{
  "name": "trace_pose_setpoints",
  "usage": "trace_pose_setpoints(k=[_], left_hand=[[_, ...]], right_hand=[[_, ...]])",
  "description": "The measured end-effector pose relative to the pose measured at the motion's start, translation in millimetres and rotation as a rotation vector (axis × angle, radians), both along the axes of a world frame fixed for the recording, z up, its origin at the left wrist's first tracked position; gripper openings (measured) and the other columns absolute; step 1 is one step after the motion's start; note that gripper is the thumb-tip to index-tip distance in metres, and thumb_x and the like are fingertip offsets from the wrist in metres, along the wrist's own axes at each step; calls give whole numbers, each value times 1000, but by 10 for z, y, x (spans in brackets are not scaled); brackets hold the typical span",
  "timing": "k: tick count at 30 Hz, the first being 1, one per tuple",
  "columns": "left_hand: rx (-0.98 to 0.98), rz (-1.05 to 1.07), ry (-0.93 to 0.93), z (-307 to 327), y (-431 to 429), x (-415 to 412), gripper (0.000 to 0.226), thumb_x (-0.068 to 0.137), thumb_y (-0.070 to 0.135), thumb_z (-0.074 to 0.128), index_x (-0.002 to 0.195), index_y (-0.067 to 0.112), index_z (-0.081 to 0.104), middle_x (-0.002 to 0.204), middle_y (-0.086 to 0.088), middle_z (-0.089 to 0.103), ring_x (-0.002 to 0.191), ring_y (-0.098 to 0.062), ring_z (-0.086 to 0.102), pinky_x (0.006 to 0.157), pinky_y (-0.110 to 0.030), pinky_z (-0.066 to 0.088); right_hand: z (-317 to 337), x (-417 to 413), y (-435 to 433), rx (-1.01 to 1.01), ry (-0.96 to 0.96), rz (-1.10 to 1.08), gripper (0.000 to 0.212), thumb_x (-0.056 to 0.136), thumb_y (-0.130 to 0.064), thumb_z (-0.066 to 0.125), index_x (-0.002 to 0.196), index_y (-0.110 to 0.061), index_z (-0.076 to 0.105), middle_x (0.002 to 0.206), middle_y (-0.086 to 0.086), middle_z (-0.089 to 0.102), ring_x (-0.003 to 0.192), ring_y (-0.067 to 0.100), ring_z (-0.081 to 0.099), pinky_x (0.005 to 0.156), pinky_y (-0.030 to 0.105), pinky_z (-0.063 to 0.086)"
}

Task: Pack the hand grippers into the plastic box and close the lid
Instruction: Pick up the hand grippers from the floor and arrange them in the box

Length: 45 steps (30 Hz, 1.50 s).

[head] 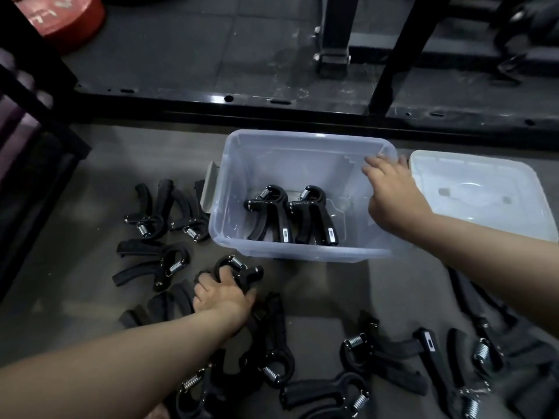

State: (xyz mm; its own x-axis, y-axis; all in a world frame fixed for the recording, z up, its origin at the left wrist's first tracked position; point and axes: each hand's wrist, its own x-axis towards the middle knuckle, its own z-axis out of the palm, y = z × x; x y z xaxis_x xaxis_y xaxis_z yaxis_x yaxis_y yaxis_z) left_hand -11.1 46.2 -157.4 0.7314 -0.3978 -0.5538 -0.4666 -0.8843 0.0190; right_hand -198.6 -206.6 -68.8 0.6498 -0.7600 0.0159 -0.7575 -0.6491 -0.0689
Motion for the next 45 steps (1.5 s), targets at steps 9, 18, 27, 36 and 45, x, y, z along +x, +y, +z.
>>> trace_pose_setpoints(k=[9, 18, 27, 36, 45], left_hand=[[-36, 71, 32, 67, 0, -55, 102, 65, 52, 76, 137, 20, 12, 132, -8, 42, 125, -28, 41, 103, -38, 29], [-305, 447, 504, 73, -76, -3, 51, 55, 29, 91, 95, 11, 65, 89, -5, 70, 78, -20, 68, 73, -29, 56], [-522, 729, 1178, 682, 481, 173, 30, 73, -6, 48, 87, -3, 74, 103, -25, 68, 90, -38, 68, 74, -41, 59], [-279, 382, 1852, 1644, 524, 648, 43, 89, 50, 46, 88, 7, 48, 94, -22, 53, 83, -35, 55, 77, -41, 42], [-797, 246, 1031, 1863, -661, 531, 13, 95, 11, 47, 107, 8, 52, 83, -17, 58, 58, -22, 51, 51, -27, 41]], right_hand=[[33, 15, 12, -2, 20, -12, 67, 74, 7, 48, 140, -1, 47, 153, 14, 38, 145, 28, 24, 121, 47, 4], [25, 8, 11, -3, 15, -7, 66, 73, 8, 49, 138, 0, 48, 151, 16, 40, 144, 31, 27, 121, 48, 5], [24, 14, 5, -4, 20, 5, 63, 73, 5, 50, 136, 2, 50, 149, 18, 42, 142, 33, 29, 120, 49, 6], [58, 23, 24, -8, 50, 11, 62, 73, -4, 56, 135, 0, 53, 147, 17, 45, 141, 33, 31, 120, 50, 8], [43, 4, 16, -1, 34, 10, 67, 68, -16, 44, 132, 0, 56, 145, 17, 47, 141, 33, 33, 120, 51, 8]])
